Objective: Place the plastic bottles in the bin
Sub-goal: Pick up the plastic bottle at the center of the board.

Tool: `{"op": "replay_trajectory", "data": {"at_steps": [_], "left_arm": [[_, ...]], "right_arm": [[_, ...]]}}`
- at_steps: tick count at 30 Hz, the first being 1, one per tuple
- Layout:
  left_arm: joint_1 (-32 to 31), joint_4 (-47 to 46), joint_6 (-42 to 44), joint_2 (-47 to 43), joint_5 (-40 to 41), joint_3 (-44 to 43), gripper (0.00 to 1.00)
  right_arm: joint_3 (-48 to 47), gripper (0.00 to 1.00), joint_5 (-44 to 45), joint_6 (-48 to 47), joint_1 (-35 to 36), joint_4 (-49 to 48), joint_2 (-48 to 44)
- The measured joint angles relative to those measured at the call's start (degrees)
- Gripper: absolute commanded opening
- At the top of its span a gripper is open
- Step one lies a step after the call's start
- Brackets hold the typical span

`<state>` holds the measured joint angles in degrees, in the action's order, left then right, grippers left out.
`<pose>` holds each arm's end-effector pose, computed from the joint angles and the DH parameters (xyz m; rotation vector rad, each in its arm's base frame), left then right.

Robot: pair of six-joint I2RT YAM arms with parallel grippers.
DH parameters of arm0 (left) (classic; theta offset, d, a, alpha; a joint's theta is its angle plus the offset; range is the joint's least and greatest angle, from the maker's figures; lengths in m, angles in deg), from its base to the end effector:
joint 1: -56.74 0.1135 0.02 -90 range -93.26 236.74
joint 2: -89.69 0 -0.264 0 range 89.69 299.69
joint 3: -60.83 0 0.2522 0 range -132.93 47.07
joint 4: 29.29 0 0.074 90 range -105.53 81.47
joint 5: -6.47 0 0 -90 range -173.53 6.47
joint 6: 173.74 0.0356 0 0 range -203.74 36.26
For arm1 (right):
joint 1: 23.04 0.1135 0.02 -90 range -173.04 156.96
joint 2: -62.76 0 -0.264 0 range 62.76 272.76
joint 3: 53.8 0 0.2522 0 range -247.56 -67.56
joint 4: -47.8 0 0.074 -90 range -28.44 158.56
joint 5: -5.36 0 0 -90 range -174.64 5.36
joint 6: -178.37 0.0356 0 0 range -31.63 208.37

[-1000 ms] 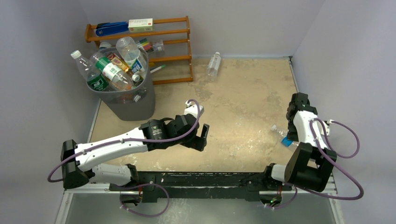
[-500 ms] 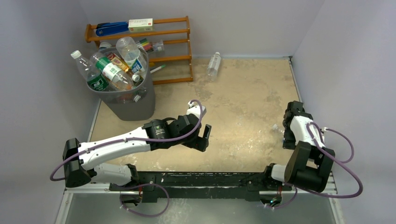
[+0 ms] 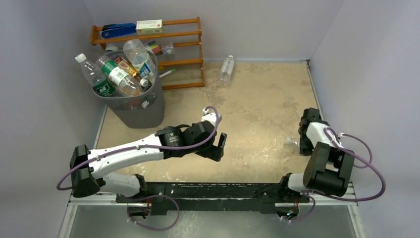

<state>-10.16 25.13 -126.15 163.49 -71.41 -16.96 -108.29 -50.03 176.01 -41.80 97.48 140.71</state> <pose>0.1117 -0.2429 0.3007 0.4394 2.4774 -0.5833 0.2077 -0.0919 0.1724 2.0957 1.4219 -0.4380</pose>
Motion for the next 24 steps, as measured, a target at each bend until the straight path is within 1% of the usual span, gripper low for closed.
{"op": "replay_trajectory", "data": {"at_steps": [1, 4, 7, 10, 13, 16, 20, 24], "left_arm": [[0.00, -0.17, 0.00, 0.13, -0.09, -0.11, 0.92], [0.00, -0.76, -0.07, 0.20, -0.28, -0.20, 0.92], [0.00, -1.09, -0.33, 0.22, -0.44, -0.22, 0.92], [0.00, -2.19, -0.70, 0.57, -0.76, -0.22, 0.92], [-0.13, -3.13, -1.53, 1.18, -0.98, -0.22, 0.92], [-0.48, -3.74, -2.05, 1.33, -0.94, -0.22, 0.92], [-0.74, -4.02, -2.93, 1.33, -0.31, -0.22, 0.92], [-0.74, -3.28, -3.39, 1.14, 2.27, -0.44, 0.92]], "right_arm": [[0.00, 0.64, -0.02, -0.55, 0.00, -0.46, 0.22], [-0.22, 0.64, -0.11, -2.69, 0.48, -1.60, 0.48], [-0.24, 0.60, -0.94, -2.84, 3.06, -2.05, 0.44], [-0.66, 0.56, -2.21, -2.47, 9.68, -2.03, 0.31], [-2.47, 0.55, -4.20, -1.86, 17.73, -1.77, 0.90], [-5.51, 0.55, -5.79, -1.73, 24.04, -2.10, 3.21], [-7.21, 0.52, -7.21, -2.67, 31.10, -4.02, 5.84], [-7.48, 0.51, -8.81, -6.88, 36.50, -7.08, 7.10]]}}
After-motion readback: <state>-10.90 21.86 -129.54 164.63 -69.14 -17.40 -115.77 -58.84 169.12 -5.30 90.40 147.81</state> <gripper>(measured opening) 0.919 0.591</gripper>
